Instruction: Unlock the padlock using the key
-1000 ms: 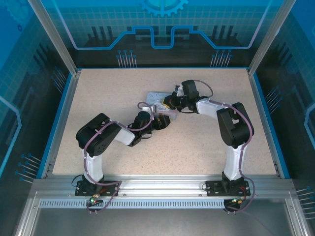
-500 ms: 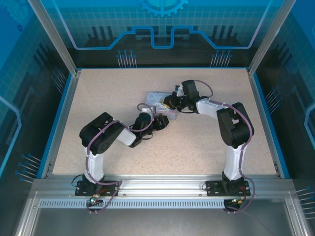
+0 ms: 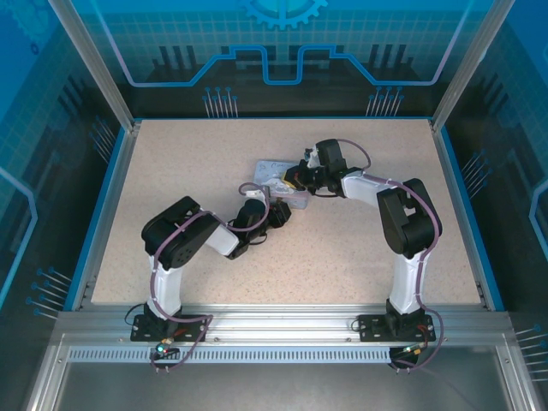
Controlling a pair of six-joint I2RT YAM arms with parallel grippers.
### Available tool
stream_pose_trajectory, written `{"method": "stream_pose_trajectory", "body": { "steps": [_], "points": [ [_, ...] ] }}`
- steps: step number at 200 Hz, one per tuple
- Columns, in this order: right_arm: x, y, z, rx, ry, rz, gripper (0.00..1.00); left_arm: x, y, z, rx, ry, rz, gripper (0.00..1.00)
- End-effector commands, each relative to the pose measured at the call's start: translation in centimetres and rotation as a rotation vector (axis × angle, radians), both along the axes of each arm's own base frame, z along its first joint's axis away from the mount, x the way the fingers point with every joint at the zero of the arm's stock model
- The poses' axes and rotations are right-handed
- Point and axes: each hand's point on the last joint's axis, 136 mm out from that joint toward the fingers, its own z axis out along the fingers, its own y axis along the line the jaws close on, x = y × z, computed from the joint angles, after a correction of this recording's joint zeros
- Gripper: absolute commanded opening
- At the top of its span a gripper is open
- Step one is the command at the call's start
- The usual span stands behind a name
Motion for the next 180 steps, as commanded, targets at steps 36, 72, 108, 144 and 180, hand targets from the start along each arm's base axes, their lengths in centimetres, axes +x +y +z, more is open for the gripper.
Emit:
{"method": "stream_pose_trajectory", "body": {
  "steps": [36, 72, 108, 144, 180],
  "points": [
    [-1.0, 0.3, -1.5, -0.014, 0.056, 0.017, 0.0, -0.3, 1.0, -3.3, 0.073, 0.072, 0.039, 0.28],
    [-1.0, 0.3, -1.7, -0.014, 0.061, 0.014, 0.0, -0.2, 0.7, -3.4, 0.079, 0.065, 0.026, 0.26],
    [-1.0, 0.2, -1.8, -0.013, 0.064, 0.012, 0.0, -0.1, 0.7, -3.7, 0.095, 0.074, 0.026, 0.24],
    [-1.1, 0.2, -1.9, -0.012, 0.065, 0.01, 0.0, -0.1, 0.9, -4.1, 0.112, 0.083, 0.031, 0.19],
    [-1.0, 0.2, -1.8, -0.009, 0.064, 0.011, 0.0, -0.2, 0.8, -3.6, 0.11, 0.079, 0.023, 0.07]
  ]
}}
